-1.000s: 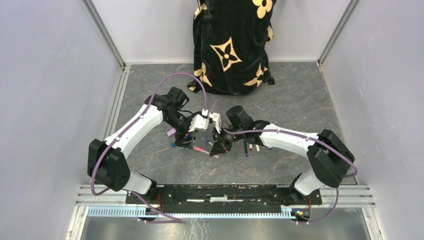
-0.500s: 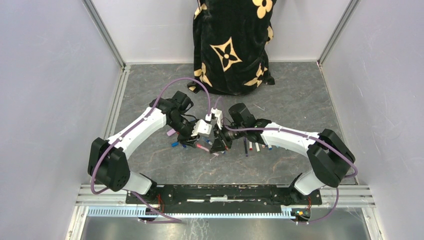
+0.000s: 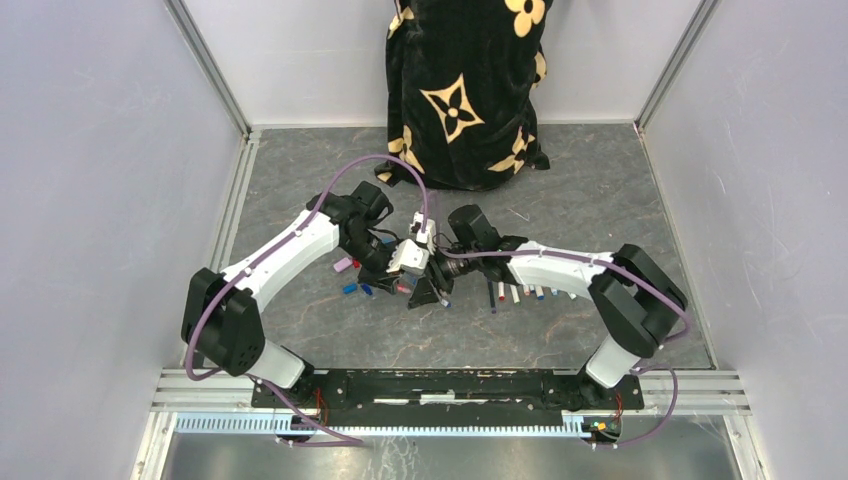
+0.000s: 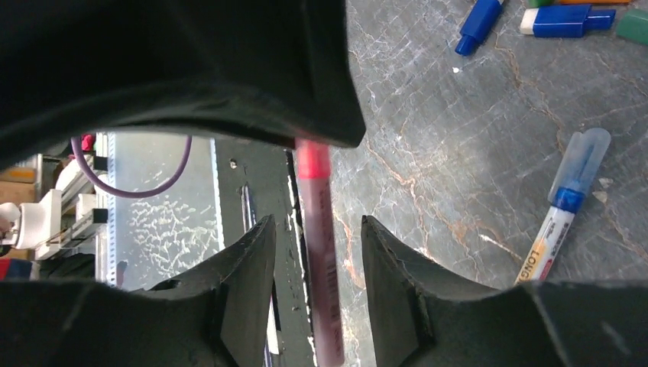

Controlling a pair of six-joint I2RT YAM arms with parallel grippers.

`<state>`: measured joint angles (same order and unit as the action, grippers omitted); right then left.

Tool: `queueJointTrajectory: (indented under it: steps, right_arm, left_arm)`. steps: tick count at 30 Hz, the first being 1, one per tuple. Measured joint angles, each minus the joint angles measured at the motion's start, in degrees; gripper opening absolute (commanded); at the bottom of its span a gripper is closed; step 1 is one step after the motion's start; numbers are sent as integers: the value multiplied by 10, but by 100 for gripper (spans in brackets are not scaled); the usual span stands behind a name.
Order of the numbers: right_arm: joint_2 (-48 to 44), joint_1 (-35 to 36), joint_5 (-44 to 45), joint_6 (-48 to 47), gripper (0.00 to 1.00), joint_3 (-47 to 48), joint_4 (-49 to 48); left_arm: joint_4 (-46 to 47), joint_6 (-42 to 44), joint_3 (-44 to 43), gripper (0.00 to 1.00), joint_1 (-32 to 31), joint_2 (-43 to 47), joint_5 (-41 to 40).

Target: Open the pen caps

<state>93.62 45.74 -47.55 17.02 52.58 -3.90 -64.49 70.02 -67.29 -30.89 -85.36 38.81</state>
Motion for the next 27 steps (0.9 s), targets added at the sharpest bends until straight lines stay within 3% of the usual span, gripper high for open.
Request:
queueJointTrajectory:
  steps: [4, 8, 19, 27]
  right_arm:
    - [36, 0, -14, 17, 33, 27, -8]
    - [45, 0, -24, 32, 0, 36, -25]
    - [9, -1, 41, -32, 0, 12, -14]
    - [-59, -33, 125, -69, 0, -73, 76]
  left_arm:
    - [-1, 0, -5, 2, -1, 0, 0]
    - [1, 0, -5, 2, -1, 0, -6]
    - [31, 9, 1, 2, 14, 0, -6]
    - [33, 28, -91, 2, 189, -63, -69]
